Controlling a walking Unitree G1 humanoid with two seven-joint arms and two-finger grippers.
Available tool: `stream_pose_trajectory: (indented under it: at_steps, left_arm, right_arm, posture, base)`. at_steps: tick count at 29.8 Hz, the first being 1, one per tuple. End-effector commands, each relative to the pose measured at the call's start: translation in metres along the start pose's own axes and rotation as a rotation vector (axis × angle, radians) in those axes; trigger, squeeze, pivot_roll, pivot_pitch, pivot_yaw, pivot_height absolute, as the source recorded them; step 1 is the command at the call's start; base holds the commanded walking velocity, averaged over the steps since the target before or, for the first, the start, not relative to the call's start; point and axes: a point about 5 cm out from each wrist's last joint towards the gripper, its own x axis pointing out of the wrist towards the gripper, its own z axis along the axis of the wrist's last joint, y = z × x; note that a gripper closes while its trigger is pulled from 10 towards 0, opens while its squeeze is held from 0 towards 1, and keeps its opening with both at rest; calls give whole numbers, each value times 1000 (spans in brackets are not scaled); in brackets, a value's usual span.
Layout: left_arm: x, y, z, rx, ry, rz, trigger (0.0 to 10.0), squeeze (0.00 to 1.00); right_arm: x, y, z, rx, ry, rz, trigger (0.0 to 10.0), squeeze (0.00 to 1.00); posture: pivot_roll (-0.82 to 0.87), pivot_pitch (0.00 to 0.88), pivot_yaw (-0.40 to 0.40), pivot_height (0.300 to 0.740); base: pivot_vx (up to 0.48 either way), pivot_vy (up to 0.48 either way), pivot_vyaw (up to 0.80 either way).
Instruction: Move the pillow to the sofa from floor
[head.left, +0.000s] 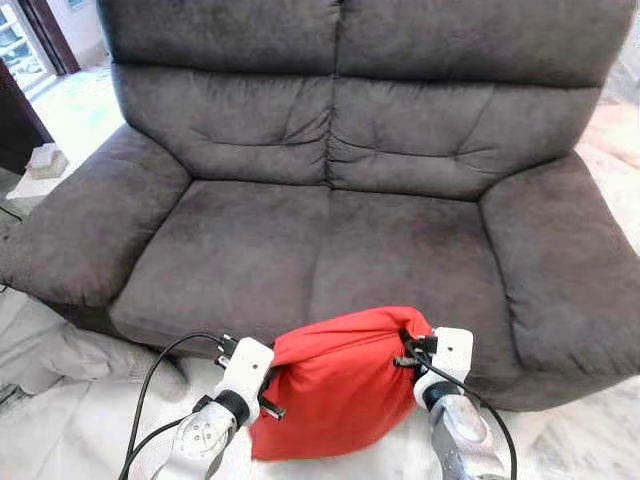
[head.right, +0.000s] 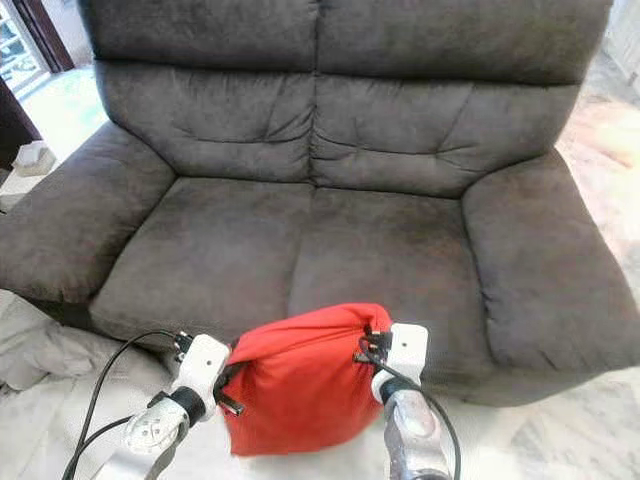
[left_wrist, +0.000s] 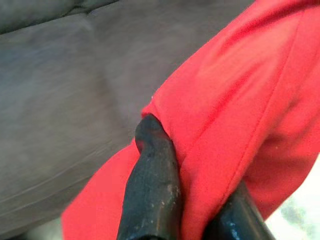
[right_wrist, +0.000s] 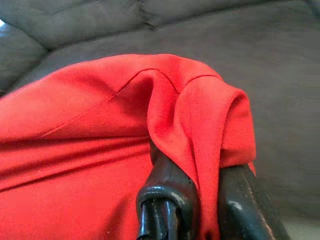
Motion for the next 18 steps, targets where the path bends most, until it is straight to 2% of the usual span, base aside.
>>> stream_pose_trajectory:
  at_steps: [1,18]
  left_arm:
    - [-7,26,8,7,-57,103,10000,0]
    - [-4,39,16,-13,-84,152,10000,0]
  right_arm:
    - [-3,-29,11,45,-55,-152,10000,0]
    - [0,-29,15,46,-65,-157,10000,0]
  posture:
    - [100,150,62,740]
    - [123,165,62,740]
  base:
    - [0,0,0]
    - [0,0,0]
